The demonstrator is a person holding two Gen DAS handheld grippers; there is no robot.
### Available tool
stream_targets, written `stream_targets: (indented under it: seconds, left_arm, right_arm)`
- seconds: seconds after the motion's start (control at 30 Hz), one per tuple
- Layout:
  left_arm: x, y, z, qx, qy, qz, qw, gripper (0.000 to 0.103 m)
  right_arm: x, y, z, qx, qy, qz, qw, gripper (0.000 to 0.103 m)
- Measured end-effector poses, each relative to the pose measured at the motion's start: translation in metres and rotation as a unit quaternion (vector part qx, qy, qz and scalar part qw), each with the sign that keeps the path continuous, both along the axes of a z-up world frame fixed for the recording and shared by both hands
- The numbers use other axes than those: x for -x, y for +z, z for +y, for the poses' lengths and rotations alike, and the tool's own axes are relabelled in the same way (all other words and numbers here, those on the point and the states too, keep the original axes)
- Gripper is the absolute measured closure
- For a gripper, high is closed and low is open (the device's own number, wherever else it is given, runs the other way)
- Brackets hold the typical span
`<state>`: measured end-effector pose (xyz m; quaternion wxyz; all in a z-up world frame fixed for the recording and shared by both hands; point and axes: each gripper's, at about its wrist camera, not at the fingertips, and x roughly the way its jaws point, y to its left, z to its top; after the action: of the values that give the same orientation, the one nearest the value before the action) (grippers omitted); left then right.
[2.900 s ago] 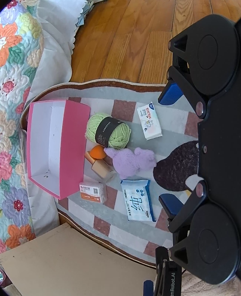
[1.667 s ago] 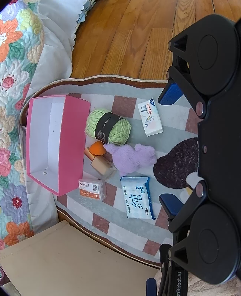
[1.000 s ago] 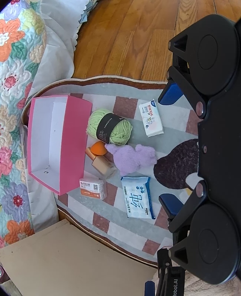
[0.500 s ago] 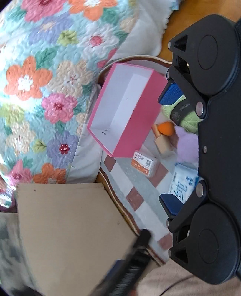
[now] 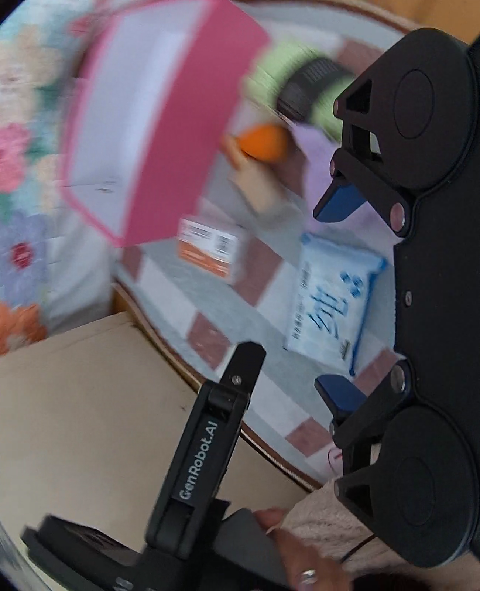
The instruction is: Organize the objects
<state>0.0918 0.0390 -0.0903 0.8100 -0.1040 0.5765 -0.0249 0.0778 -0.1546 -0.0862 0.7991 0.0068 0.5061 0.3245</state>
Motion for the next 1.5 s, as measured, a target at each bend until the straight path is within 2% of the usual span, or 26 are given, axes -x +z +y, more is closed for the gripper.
stream_targets:
  seconds: [0.1,0.23,0.43,0.53,0.57,0.63,0.67,0.73,0.77,0.8,0.87,0.93,1.03,1.17,1.37,1.5]
  left_arm:
    - [-0.002,-0.020,0.003,-0.002,0.002,0.008,1.0000,0.008]
    - [-0.004,-0.046,0.010,0.042,0.020,0.046,0.9979,0.008]
    - [-0.002,-0.074,0.006,0.015,0.035,0.073,0.9966,0.012]
    - [0.000,-0.081,0.009,0.020,0.043,0.079,0.9957,0.019]
    - [0.001,-0.084,0.011,0.030,0.048,0.081,0.9951,0.022]
    - [0.003,-0.081,0.009,0.027,0.051,0.063,0.9964,0.028]
    - [0.003,-0.080,0.006,0.020,0.048,0.055,0.9972,0.032]
    - [0.006,-0.077,0.003,0.032,0.047,0.041,0.9975,0.049]
    - [0.007,-0.077,0.002,0.048,0.047,0.041,0.9969,0.051]
    - [0.008,-0.076,-0.001,0.045,0.047,0.040,0.9971,0.052]
    - [0.012,-0.074,-0.003,0.041,0.044,0.031,0.9977,0.054]
    - [0.016,-0.072,0.001,0.052,0.049,0.029,0.9970,0.055]
    - [0.023,-0.060,0.004,0.076,0.055,0.022,0.9954,0.055]
    - [0.031,-0.034,0.004,0.103,0.058,-0.016,0.9929,0.055]
    - [0.025,0.030,-0.005,0.125,0.033,-0.087,0.9877,0.055]
    - [0.013,0.078,-0.013,0.131,0.008,-0.136,0.9819,0.055]
  right_arm:
    - [0.001,-0.022,0.009,0.003,-0.008,0.031,0.999,0.015]
    - [0.003,-0.043,0.014,0.014,-0.019,0.050,0.998,0.016]
    - [0.004,-0.065,0.014,0.019,-0.032,0.062,0.997,0.018]
    - [0.004,-0.072,0.012,0.019,-0.048,0.058,0.997,0.026]
    - [0.005,-0.074,0.011,0.021,-0.050,0.057,0.997,0.032]
    - [0.005,-0.077,0.009,0.020,-0.051,0.047,0.997,0.036]
    - [0.005,-0.076,0.008,0.019,-0.050,0.043,0.998,0.042]
    - [0.003,-0.076,0.008,0.017,-0.049,0.039,0.998,0.049]
    - [0.001,-0.075,0.009,0.015,-0.049,0.041,0.998,0.054]
    - [0.000,-0.075,0.009,0.014,-0.048,0.040,0.998,0.058]
    - [0.003,-0.074,0.012,0.021,-0.042,0.029,0.998,0.060]
    - [0.004,-0.072,0.015,0.031,-0.039,0.022,0.999,0.061]
    - [0.007,-0.060,0.015,0.043,-0.029,0.012,0.999,0.063]
    - [0.007,-0.029,0.008,0.043,-0.026,-0.013,0.999,0.063]
    - [0.000,0.030,-0.007,0.050,-0.029,-0.072,0.996,0.062]
    - [-0.010,0.066,-0.023,0.038,-0.045,-0.099,0.993,0.062]
